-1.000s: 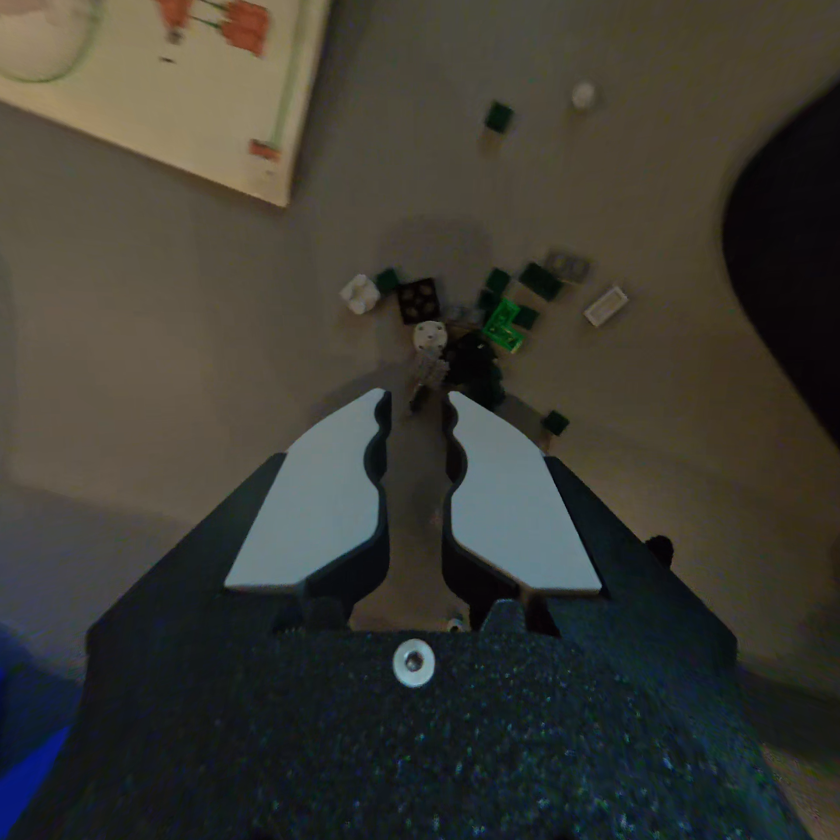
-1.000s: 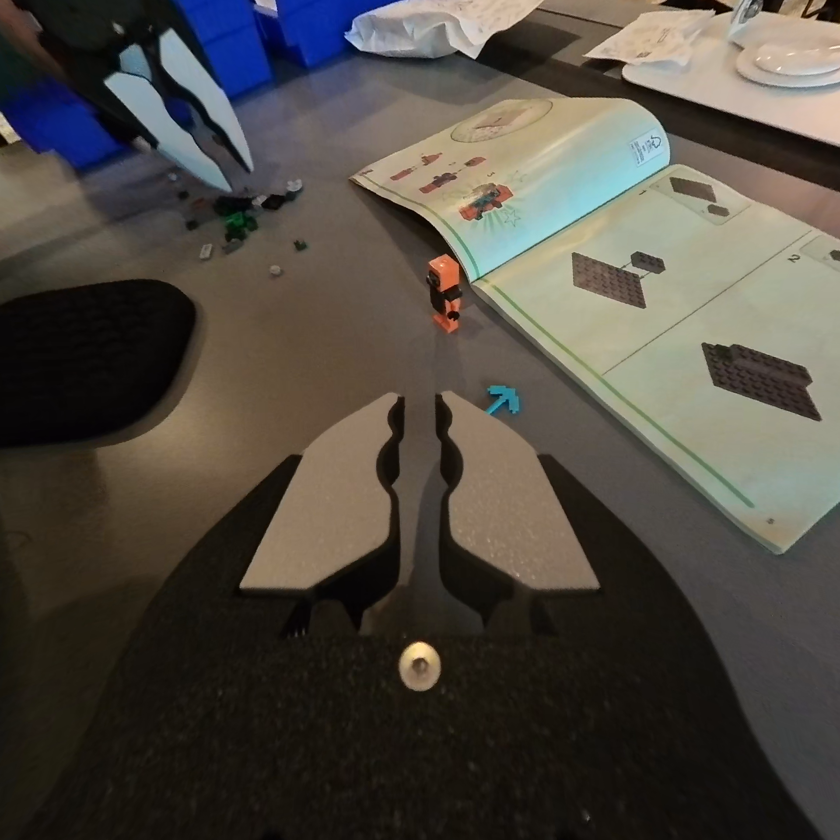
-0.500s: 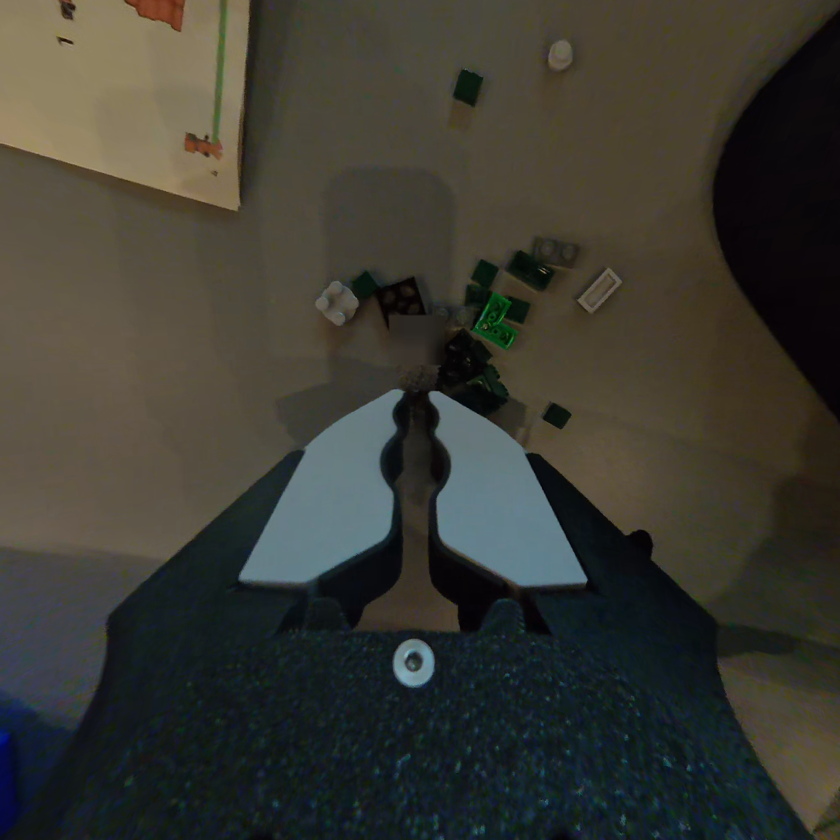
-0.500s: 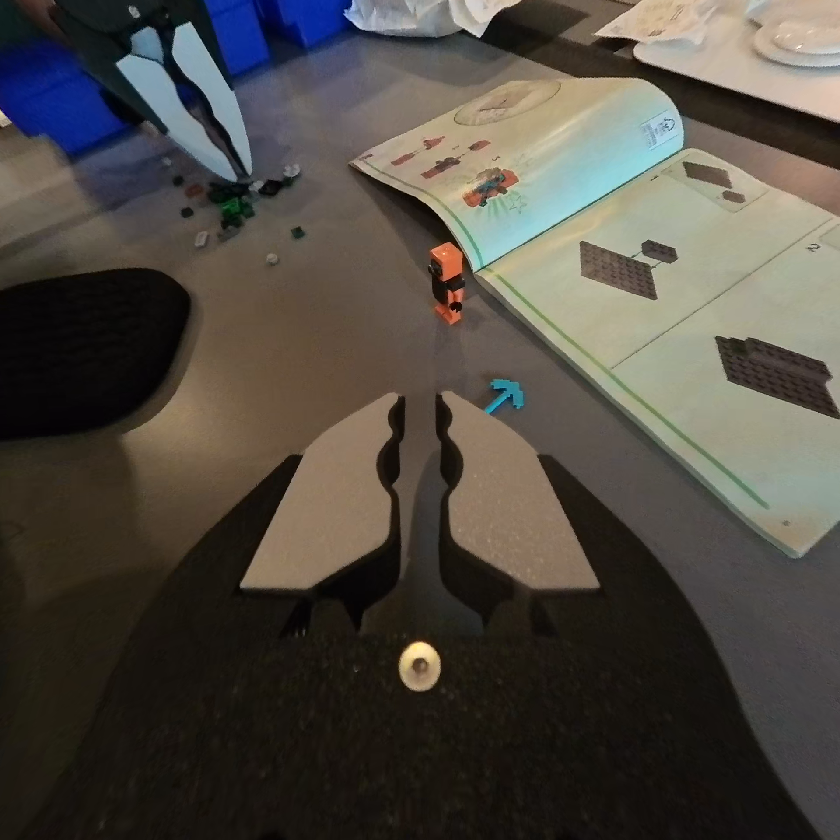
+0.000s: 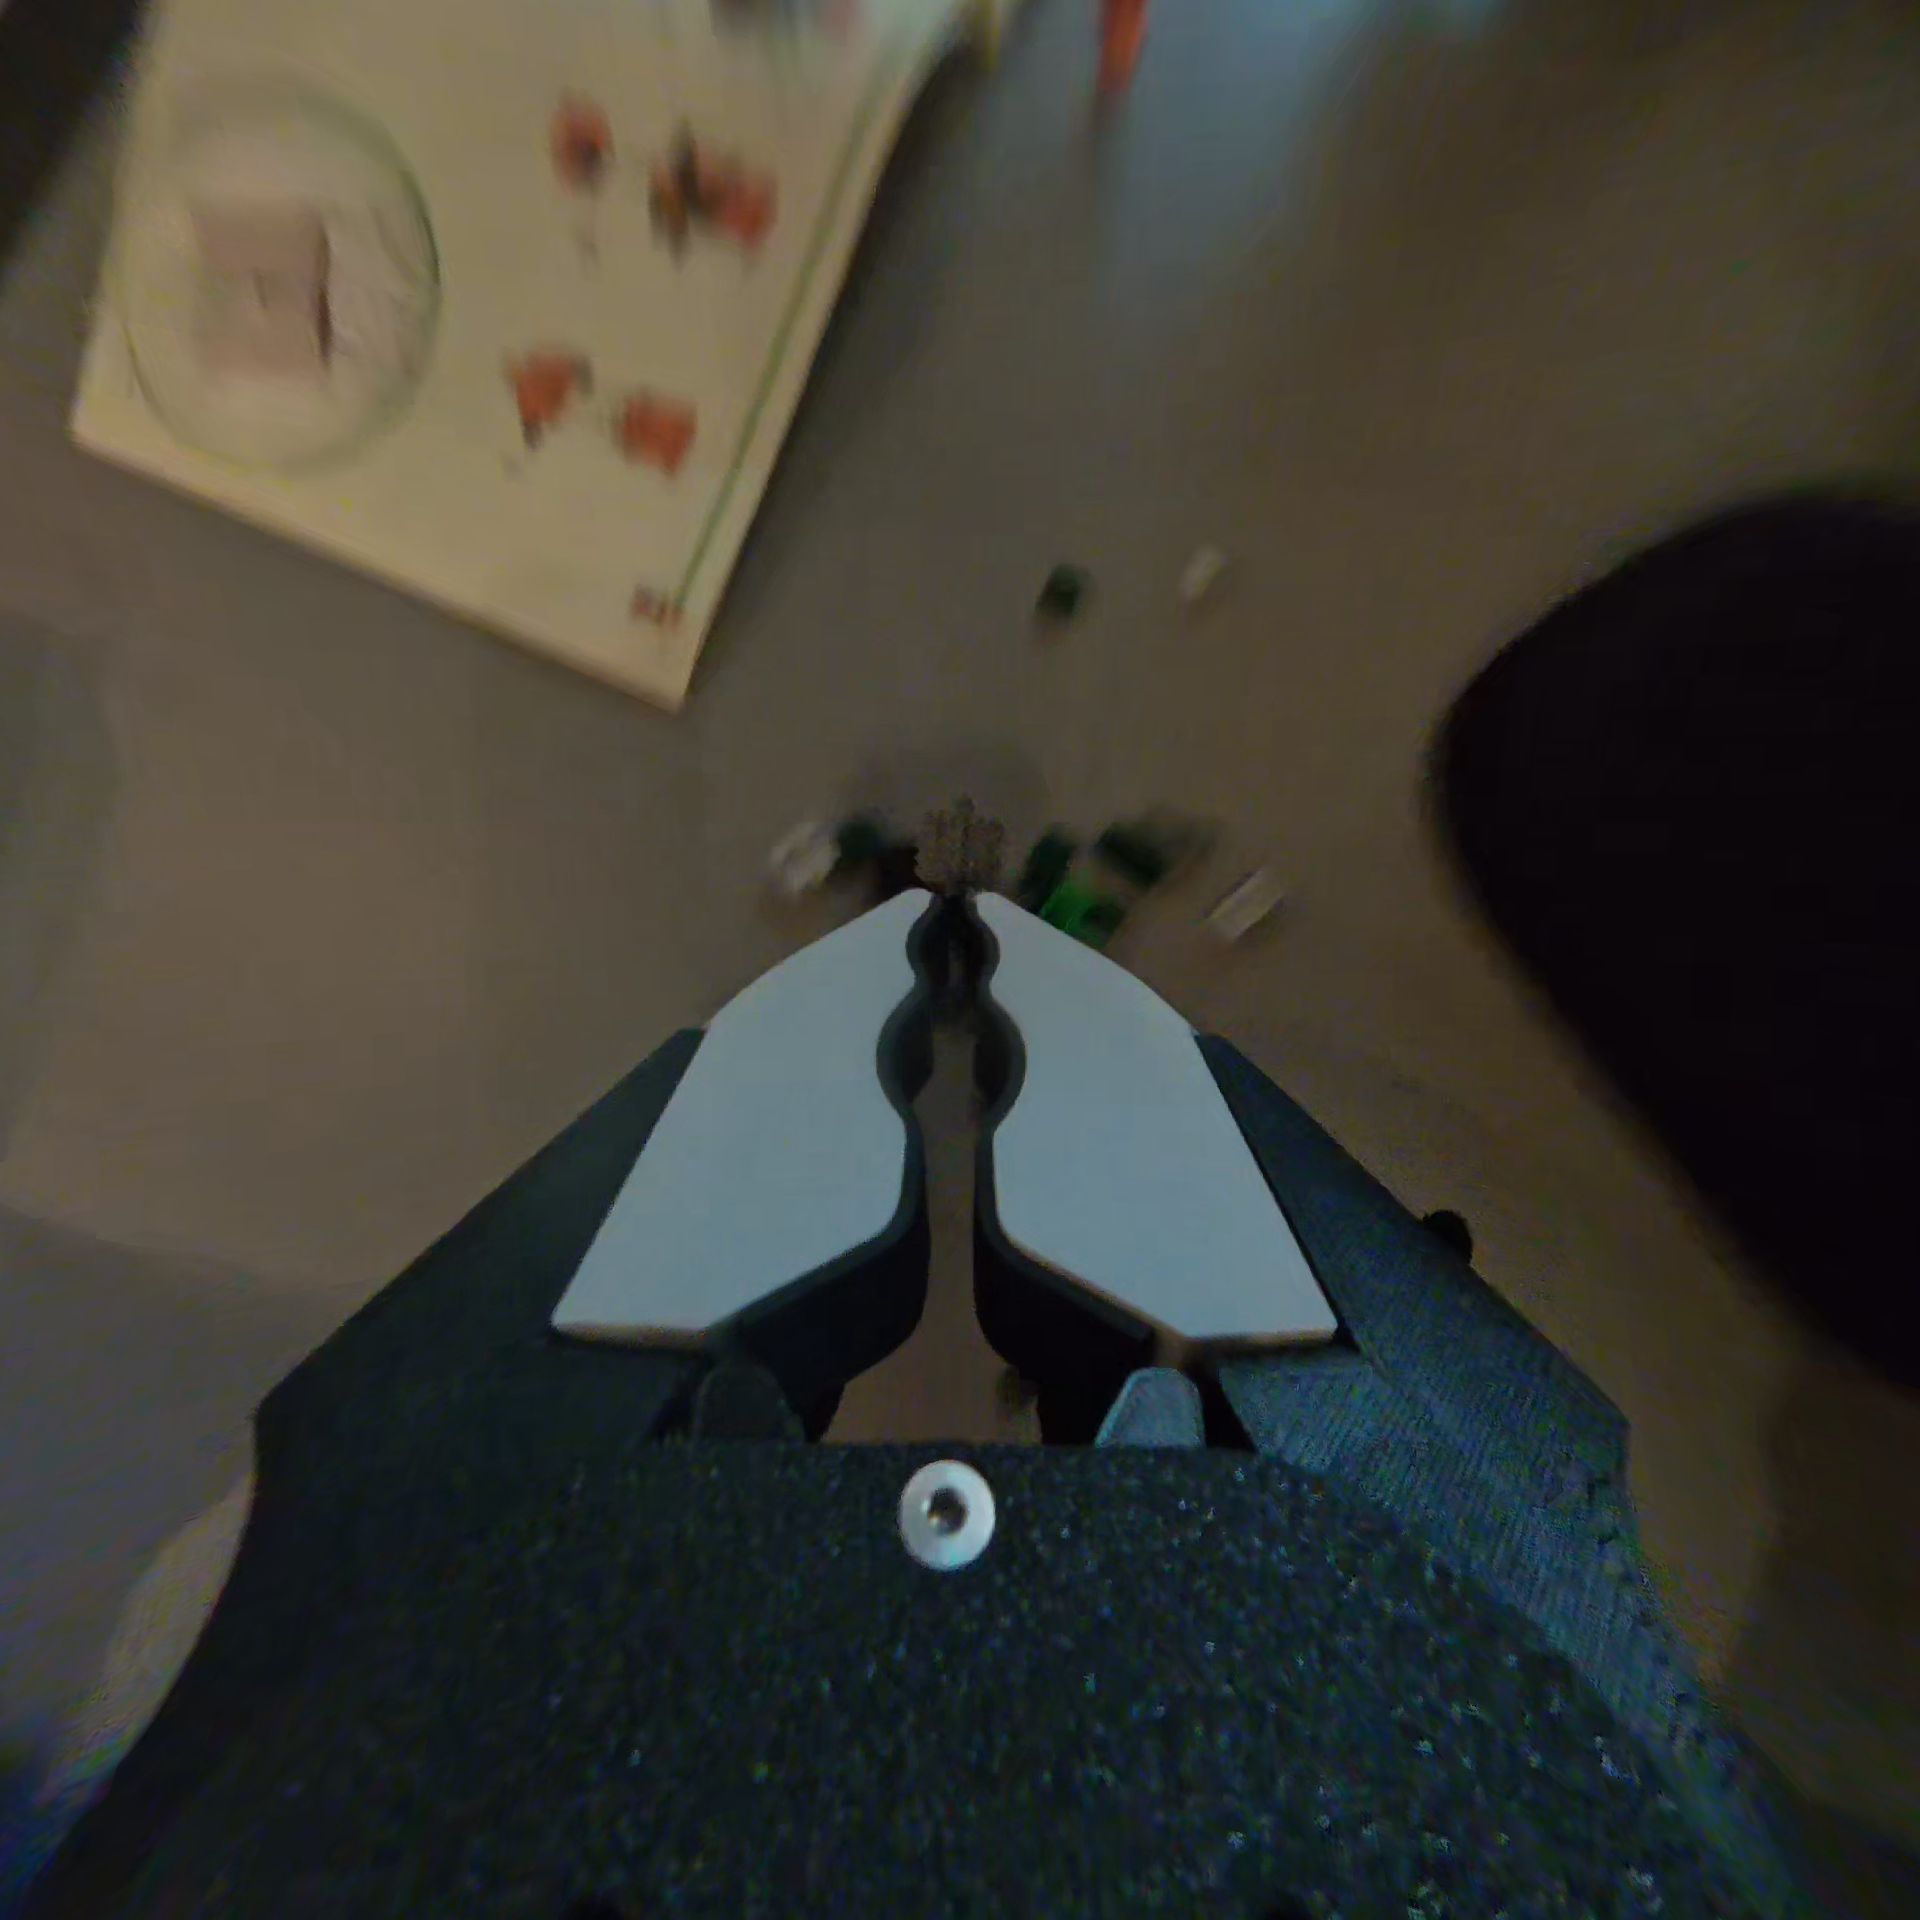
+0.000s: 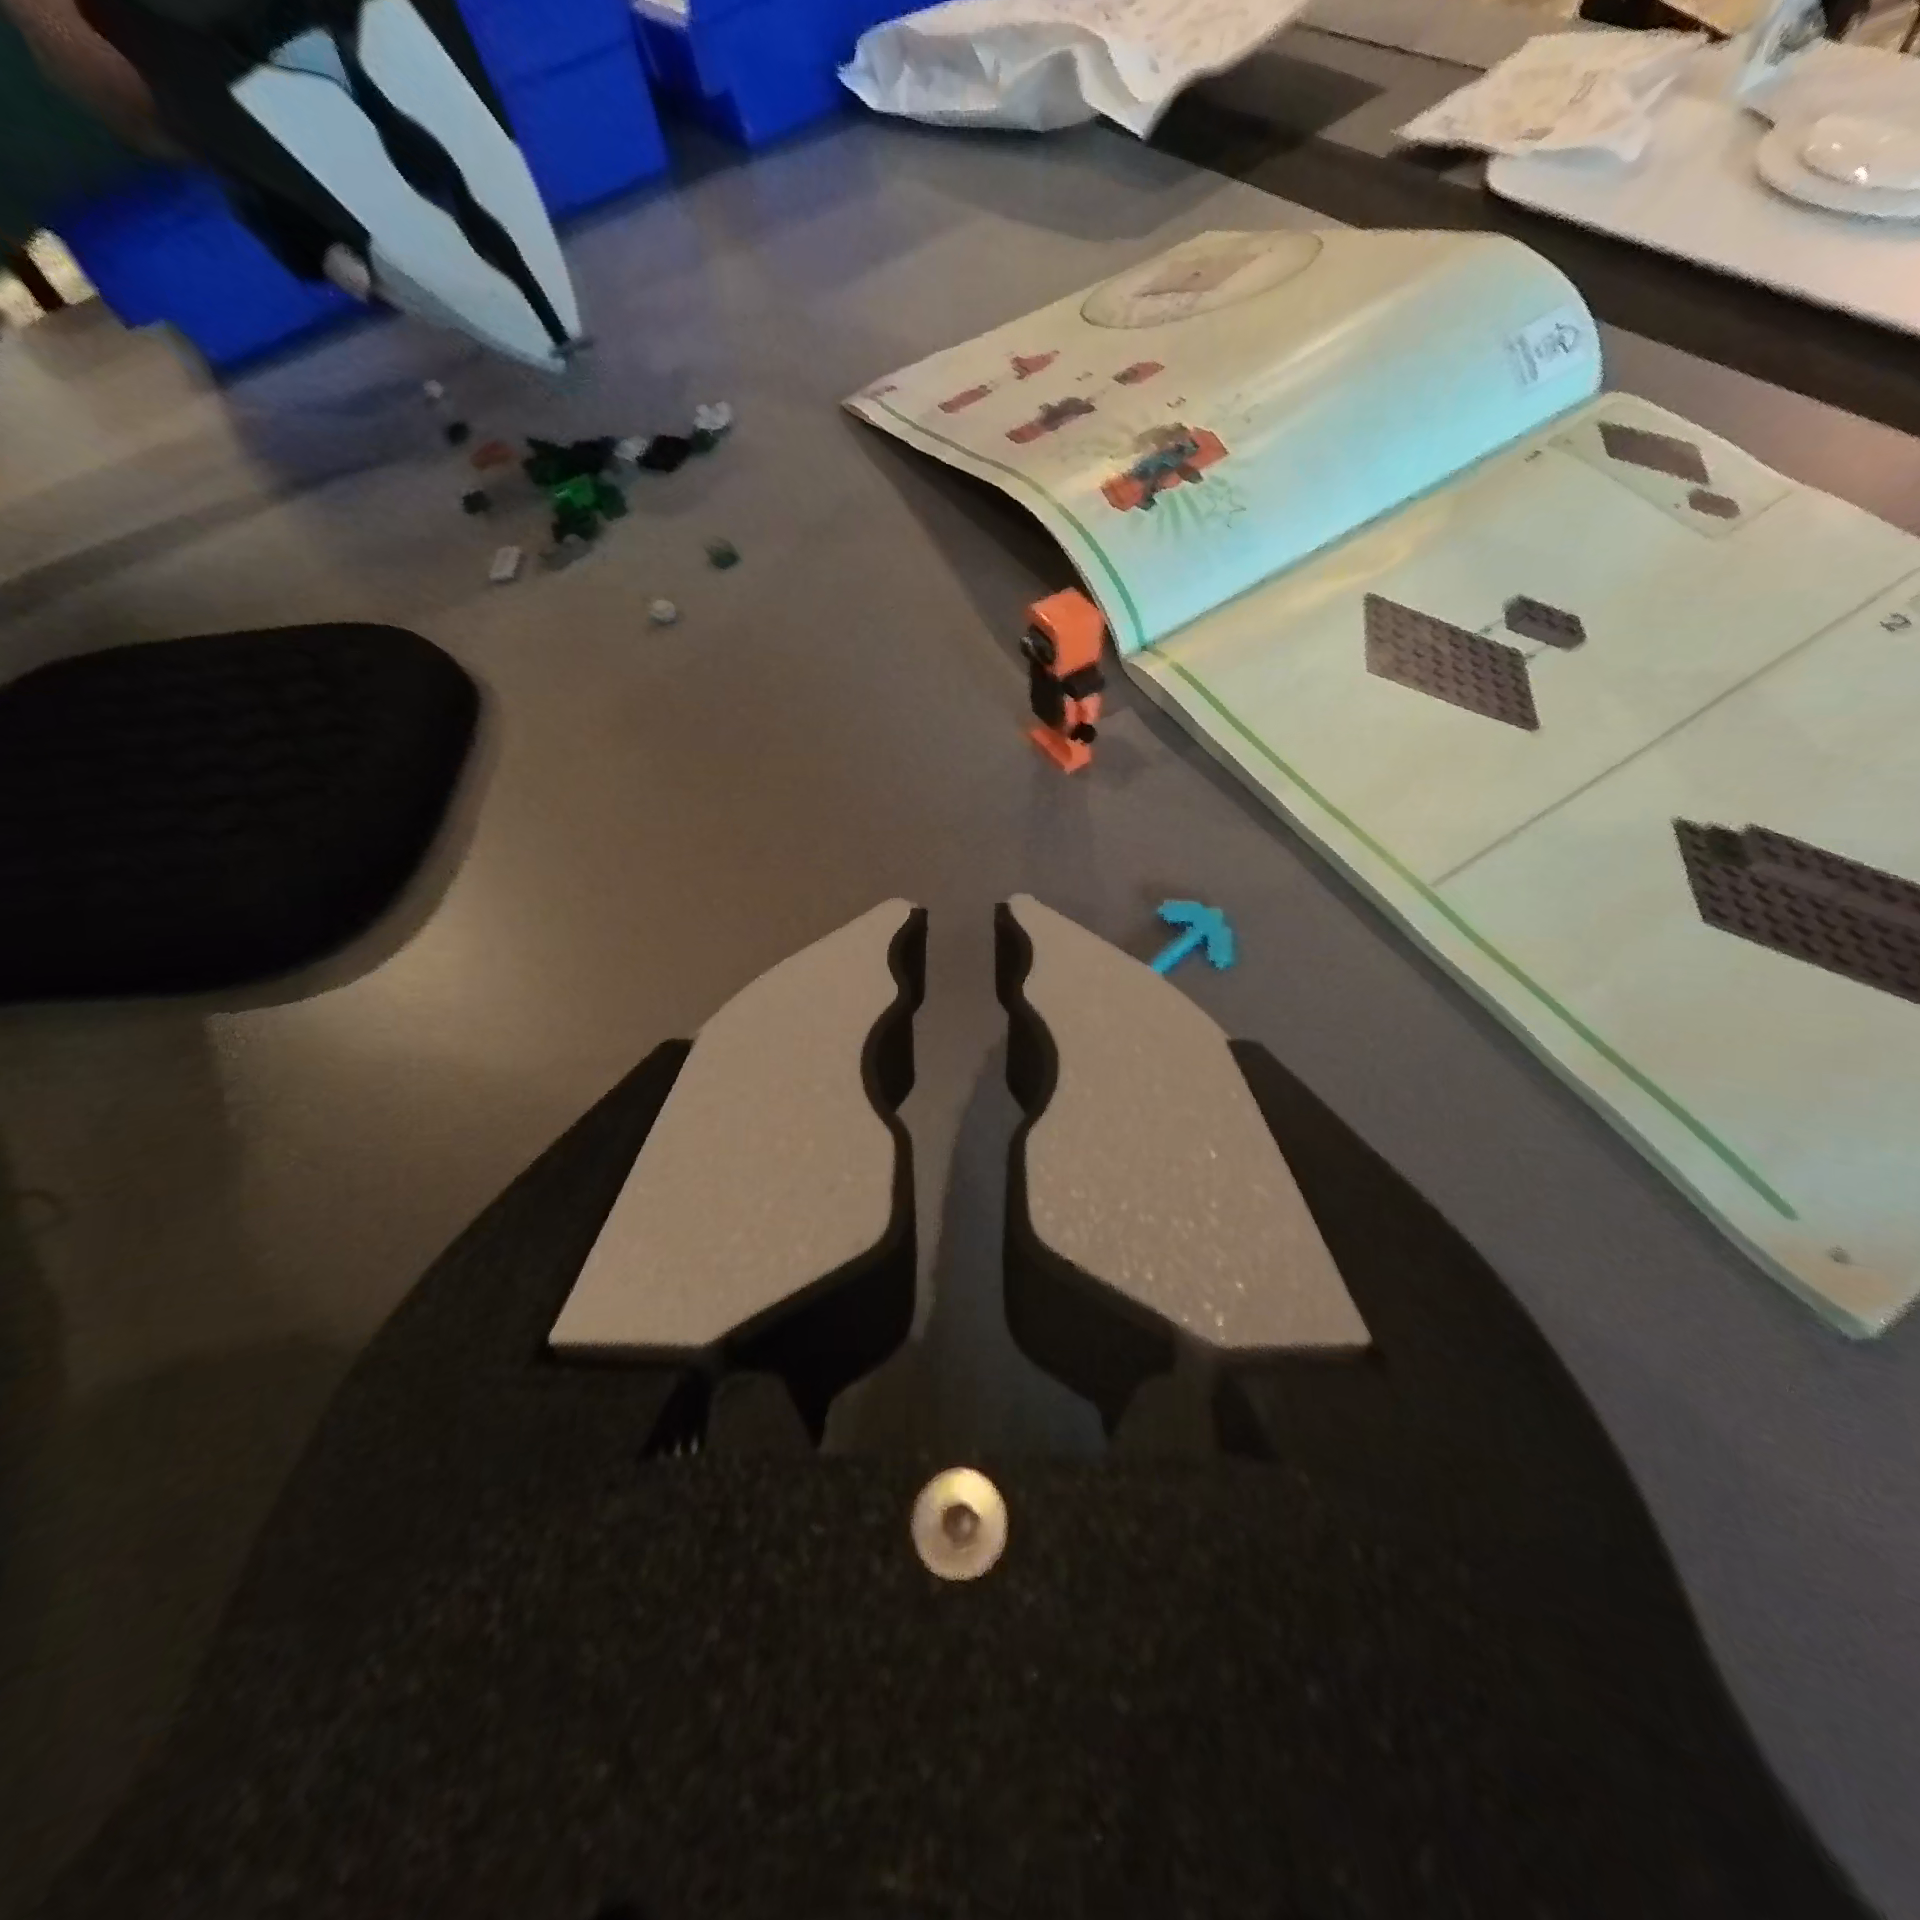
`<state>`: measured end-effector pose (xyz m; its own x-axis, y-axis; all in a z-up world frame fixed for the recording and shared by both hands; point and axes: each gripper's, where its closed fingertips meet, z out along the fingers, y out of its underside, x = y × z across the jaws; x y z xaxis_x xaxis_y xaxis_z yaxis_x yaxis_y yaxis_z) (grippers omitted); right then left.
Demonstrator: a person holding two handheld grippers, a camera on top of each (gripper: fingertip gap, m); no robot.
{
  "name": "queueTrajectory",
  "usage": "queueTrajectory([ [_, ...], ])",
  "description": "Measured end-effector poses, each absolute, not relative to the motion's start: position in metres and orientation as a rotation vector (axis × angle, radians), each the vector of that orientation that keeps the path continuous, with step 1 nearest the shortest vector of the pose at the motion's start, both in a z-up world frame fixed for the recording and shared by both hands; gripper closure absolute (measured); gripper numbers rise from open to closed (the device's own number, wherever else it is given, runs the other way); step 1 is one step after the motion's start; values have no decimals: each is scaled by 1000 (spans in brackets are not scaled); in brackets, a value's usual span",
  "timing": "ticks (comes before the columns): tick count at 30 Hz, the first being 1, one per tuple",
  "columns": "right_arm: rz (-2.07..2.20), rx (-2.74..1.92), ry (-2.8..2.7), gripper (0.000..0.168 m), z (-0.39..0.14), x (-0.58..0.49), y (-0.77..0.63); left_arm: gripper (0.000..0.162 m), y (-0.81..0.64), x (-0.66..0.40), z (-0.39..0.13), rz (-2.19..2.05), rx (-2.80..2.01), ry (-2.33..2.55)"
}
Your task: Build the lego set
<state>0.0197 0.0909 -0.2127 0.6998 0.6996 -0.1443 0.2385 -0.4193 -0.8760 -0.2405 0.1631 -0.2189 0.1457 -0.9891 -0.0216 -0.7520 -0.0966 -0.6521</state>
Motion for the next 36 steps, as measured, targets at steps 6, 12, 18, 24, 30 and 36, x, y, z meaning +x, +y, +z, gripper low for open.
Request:
queueTrajectory([
  [6,707,-1791,-901,156,-183,-13,77,160,111,-178,-178,-1058,-1724,1501],
  [12,715,-1541,-1207,144,-150,-51,47,159,54,-110,-153,-1364,-1512,1555],
  [18,753,-1396,-1449,142,-138,-64,23,159,19,-73,-148,-1503,-1405,1686],
  [24,763,-1347,-1573,160,-139,-63,8,159,1,-62,-149,-1566,-1369,1763],
  [30,915,-1478,-1534,167,-146,-57,2,156,-2,-62,-154,-1513,-1349,1763],
  [36,1122,-1826,-1343,167,-159,-46,15,147,4,-57,-168,-1279,-1370,1751],
])
